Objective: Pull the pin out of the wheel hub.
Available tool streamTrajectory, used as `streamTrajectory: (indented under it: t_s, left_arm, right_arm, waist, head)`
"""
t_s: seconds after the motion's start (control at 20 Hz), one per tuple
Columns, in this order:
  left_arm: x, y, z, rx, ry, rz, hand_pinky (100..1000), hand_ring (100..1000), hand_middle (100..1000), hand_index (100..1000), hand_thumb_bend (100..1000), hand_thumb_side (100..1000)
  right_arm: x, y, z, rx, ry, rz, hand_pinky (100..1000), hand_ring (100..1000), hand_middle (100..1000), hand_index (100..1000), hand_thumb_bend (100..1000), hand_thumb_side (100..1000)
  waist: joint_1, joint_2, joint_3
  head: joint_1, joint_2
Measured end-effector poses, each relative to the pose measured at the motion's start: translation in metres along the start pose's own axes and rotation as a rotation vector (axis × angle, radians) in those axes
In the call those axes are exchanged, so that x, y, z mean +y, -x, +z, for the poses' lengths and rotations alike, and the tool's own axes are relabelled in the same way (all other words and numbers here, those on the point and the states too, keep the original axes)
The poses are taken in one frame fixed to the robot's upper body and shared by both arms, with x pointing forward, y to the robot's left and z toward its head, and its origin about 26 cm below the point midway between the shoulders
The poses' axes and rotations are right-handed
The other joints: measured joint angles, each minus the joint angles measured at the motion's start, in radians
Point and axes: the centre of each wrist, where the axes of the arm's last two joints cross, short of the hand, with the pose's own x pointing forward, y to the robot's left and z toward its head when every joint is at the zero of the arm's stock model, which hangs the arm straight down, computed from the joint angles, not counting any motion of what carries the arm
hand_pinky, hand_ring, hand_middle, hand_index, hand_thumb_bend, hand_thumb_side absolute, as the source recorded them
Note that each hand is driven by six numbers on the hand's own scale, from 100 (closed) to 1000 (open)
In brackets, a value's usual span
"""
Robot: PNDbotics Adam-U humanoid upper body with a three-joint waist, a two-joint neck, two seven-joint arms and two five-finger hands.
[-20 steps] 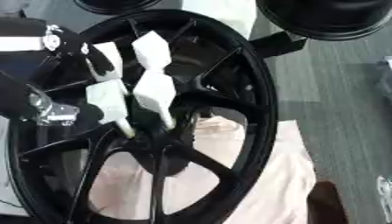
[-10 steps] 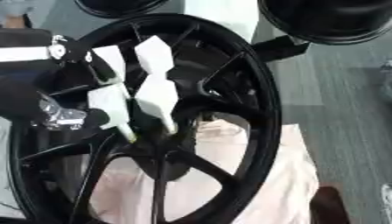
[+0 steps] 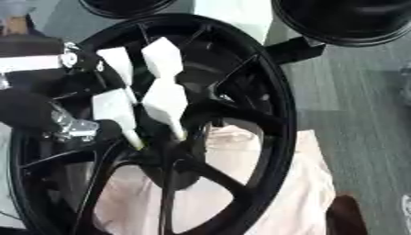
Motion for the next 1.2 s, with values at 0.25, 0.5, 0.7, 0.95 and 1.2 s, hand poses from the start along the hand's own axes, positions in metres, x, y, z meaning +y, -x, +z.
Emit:
streamTrajectory:
  t_s: [0.25,0.5,0.7,0.95,1.2]
  left_arm:
    - [-0.0009,-0.0001,-0.0006,0.01,-0.006,-0.015,691,696,708,822,445,526]
    - [-0.0012,-0.0001,-0.0007,0.022,-0.018,-0.025,681,687,701,817,452,504]
    - [-0.0024,-0.0005,-0.0017,0.029,-0.024,-0.028,660,664,680,803,448,492]
    - [-0.0042,-0.0018,-0.0037,0.032,-0.03,-0.024,640,639,655,784,459,494]
    - [-0.0072,-0.0034,-0.0065,0.035,-0.031,-0.026,615,614,628,763,470,472]
  right_arm:
    - [0.0,0.0,0.0,0.0,0.001,0.0,696,769,558,633,100,777]
    - [0.0,0.0,0.0,0.0,0.001,0.0,696,769,558,634,100,774]
    - [0.0,0.0,0.0,0.0,0.001,0.0,696,769,558,634,100,778]
    - [0.0,0.0,0.0001,0.0,0.001,0.0,697,770,559,634,100,778]
    - [0.0,0.0001,0.0001,0.001,0.001,0.0,697,770,559,634,100,780]
  waist:
    - [0.001,0.0,-0.001]
    - [0.001,0.0,-0.002]
    - [0.001,0.0,-0.002]
    - [0.001,0.0,-0.002]
    - [0.001,0.0,-0.002]
  head:
    - [0.0,0.001]
    - [0.001,0.001]
    - [0.002,0.001]
    - [0.004,0.001]
    - [0.008,0.001]
